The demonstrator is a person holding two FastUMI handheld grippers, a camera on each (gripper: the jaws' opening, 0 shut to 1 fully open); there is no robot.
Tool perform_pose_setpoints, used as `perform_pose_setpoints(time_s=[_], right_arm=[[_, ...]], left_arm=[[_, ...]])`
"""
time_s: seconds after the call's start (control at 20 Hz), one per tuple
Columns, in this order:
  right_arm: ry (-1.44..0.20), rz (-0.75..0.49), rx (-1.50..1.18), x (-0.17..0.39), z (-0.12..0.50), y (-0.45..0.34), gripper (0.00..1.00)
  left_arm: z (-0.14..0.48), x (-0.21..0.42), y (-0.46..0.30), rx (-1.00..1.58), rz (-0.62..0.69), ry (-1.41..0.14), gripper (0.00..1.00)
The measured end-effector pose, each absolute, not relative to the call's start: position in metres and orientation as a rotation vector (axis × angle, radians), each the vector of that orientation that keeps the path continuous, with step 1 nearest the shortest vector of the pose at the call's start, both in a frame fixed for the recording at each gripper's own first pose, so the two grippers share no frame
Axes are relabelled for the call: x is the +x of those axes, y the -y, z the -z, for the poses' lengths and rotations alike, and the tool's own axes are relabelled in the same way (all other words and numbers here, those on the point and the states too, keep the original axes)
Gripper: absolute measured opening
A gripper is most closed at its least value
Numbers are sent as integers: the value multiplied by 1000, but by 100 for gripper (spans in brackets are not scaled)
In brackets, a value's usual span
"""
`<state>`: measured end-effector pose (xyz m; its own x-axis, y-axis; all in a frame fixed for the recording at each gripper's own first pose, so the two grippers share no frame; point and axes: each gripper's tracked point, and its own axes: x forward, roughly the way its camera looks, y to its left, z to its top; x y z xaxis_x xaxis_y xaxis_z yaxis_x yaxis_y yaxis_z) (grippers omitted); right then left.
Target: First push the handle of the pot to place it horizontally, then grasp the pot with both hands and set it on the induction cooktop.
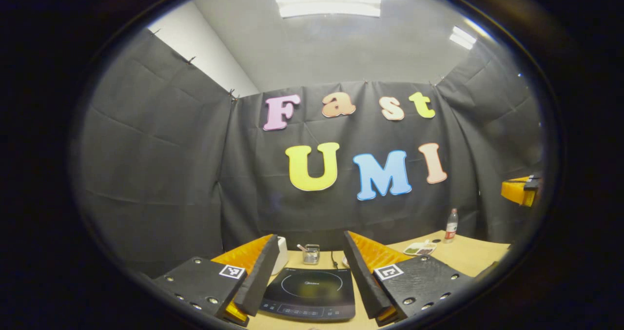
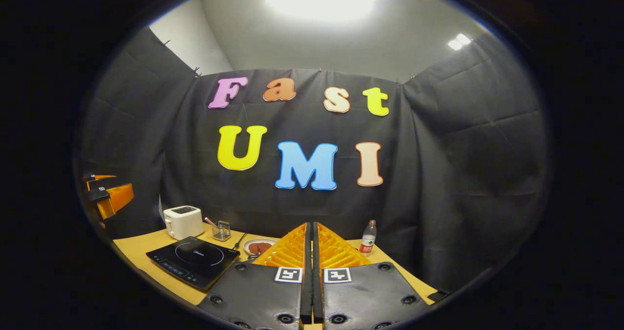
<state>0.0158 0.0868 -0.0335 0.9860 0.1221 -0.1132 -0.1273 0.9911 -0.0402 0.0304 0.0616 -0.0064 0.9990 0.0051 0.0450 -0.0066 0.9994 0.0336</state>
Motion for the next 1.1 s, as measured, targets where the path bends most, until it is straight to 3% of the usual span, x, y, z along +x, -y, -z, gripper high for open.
perform_pose_setpoints(time_s=[0.6, 1.05, 1.1], right_arm=[[-372, -301, -95, 23, 117, -122, 2], [-601, -527, -157, 25, 200, -138, 2], [-625, -549, -166, 25, 209, -139, 2]], left_arm=[[22, 49, -73, 39, -38, 16, 79], [30, 69, -60, 73, -110, -16, 81], [31, 71, -59, 78, -120, -21, 77]])
